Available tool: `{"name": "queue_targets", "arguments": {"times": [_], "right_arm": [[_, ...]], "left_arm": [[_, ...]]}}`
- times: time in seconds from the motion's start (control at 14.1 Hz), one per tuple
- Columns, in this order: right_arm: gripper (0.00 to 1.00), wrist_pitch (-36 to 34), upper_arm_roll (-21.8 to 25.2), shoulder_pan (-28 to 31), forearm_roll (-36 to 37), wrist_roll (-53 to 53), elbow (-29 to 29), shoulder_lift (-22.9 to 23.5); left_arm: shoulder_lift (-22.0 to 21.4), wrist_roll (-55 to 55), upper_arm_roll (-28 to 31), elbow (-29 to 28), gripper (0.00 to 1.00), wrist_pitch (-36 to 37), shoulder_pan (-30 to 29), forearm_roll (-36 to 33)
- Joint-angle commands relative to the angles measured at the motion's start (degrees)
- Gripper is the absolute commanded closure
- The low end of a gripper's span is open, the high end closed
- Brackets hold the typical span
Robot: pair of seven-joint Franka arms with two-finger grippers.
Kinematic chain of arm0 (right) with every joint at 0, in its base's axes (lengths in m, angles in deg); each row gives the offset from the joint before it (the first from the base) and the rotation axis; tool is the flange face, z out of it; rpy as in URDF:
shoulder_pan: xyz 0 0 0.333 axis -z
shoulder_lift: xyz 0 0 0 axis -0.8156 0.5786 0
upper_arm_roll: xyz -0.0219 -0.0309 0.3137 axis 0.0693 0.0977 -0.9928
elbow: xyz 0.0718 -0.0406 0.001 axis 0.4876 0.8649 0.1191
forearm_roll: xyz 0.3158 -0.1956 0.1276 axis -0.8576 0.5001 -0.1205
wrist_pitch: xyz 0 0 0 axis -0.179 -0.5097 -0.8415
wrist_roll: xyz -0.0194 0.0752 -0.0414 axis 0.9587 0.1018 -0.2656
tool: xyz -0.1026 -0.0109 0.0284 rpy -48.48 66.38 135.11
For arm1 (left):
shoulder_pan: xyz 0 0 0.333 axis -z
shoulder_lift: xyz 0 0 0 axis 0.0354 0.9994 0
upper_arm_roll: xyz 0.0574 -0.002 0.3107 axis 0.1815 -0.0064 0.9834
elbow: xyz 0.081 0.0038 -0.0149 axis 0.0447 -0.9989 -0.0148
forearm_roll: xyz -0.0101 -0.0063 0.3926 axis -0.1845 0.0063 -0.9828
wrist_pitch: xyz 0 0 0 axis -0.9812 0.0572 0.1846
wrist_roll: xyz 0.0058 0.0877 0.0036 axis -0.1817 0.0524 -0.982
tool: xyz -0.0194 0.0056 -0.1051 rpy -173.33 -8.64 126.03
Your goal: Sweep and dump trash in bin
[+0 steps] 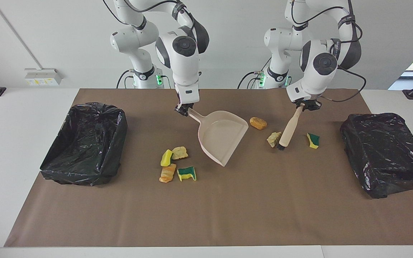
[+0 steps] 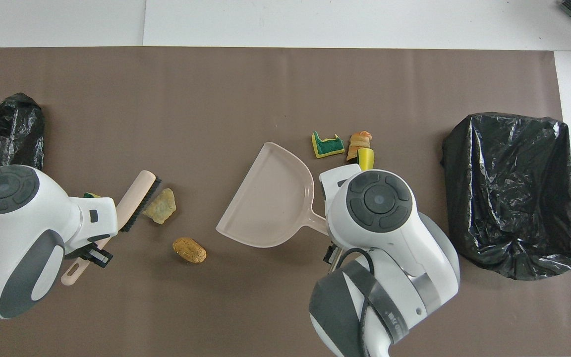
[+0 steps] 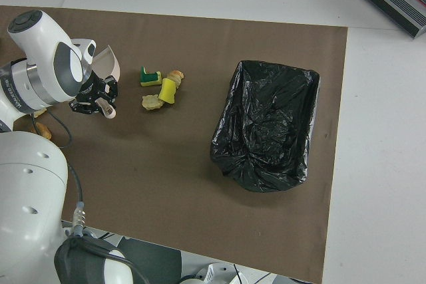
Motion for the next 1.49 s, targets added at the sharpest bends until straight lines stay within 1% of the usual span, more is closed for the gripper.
{"name": "queue_targets", "arguments": {"times": [0.0,0.07,0.14,0.21,0.28,0.35,0.5,0.64,0.78,0.92,0.99,1.13,1.2,1.28,1.35,1.42], "right_arm": [[1.00,3.2,-0.1,0.1,1.2,12.4,7.2,-4.8],[1.00,3.1,-0.1,0.2,1.2,15.2,7.4,-4.8],[1.00,3.0,-0.1,0.1,1.3,16.2,7.5,-5.0],[1.00,3.2,-0.1,-0.1,1.5,15.9,8.2,-4.8],[1.00,4.5,-0.1,-1.7,1.8,15.2,8.7,-4.2],[1.00,6.8,-0.1,-2.0,1.8,14.6,9.5,-3.8],[1.00,9.2,-0.1,-2.5,1.9,14.3,10.2,-2.5],[1.00,12.0,-0.2,-2.5,3.2,14.4,10.7,-0.8],[1.00,12.6,-0.2,-2.7,3.2,13.1,10.7,-0.3],[1.00,13.0,-0.2,-3.0,3.3,12.4,10.7,0.2],[1.00,13.6,-0.1,-4.1,4.0,11.2,10.9,0.5],[1.00,14.1,-0.2,-5.3,8.1,2.4,10.9,0.2],[1.00,14.1,-0.1,-6.3,8.4,0.4,10.9,0.3],[1.00,14.2,-0.2,-6.6,8.6,0.3,10.9,0.7],[1.00,14.2,-0.1,-6.7,8.6,0.3,10.9,0.7],[1.00,14.2,-0.1,-6.7,8.7,0.3,10.9,0.7]], "left_arm": [[-1.6,-15.4,1.1,-1.2,1.00,-0.5,-0.8,0.5],[-1.4,-20.3,1.1,-1.2,1.00,-1.1,-2.6,0.5],[-1.2,-21.9,1.1,-1.2,1.00,-2.0,-5.4,0.5],[-1.1,-22.1,1.1,-1.3,1.00,-4.3,-9.0,0.5],[-0.4,-21.7,1.1,-1.4,1.00,-7.1,-13.4,0.5],[1.3,-21.8,1.1,-1.5,1.00,-9.3,-15.5,0.2],[3.5,-22.0,1.1,-2.0,1.00,-11.5,-17.9,0.1],[4.0,-22.1,1.0,-3.8,1.00,-12.9,-17.8,0.1],[3.9,-23.1,0.8,-5.9,1.00,-13.4,-16.2,0.1],[3.7,-23.0,0.7,-6.1,1.00,-11.9,-11.2,0.5],[3.3,-22.9,0.6,-6.6,1.00,-11.4,-8.3,0.9],[3.1,-23.0,0.6,-7.2,1.00,-9.9,-2.7,5.6],[3.1,-23.1,0.6,-8.0,1.00,-9.6,0.1,6.6],[2.7,-23.3,0.6,-8.9,1.00,-9.6,4.1,6.8],[2.4,-23.9,0.4,-8.9,1.00,-8.9,6.3,8.2],[2.4,-24.4,0.4,-8.8,1.00,-8.7,8.9,11.8]]}}
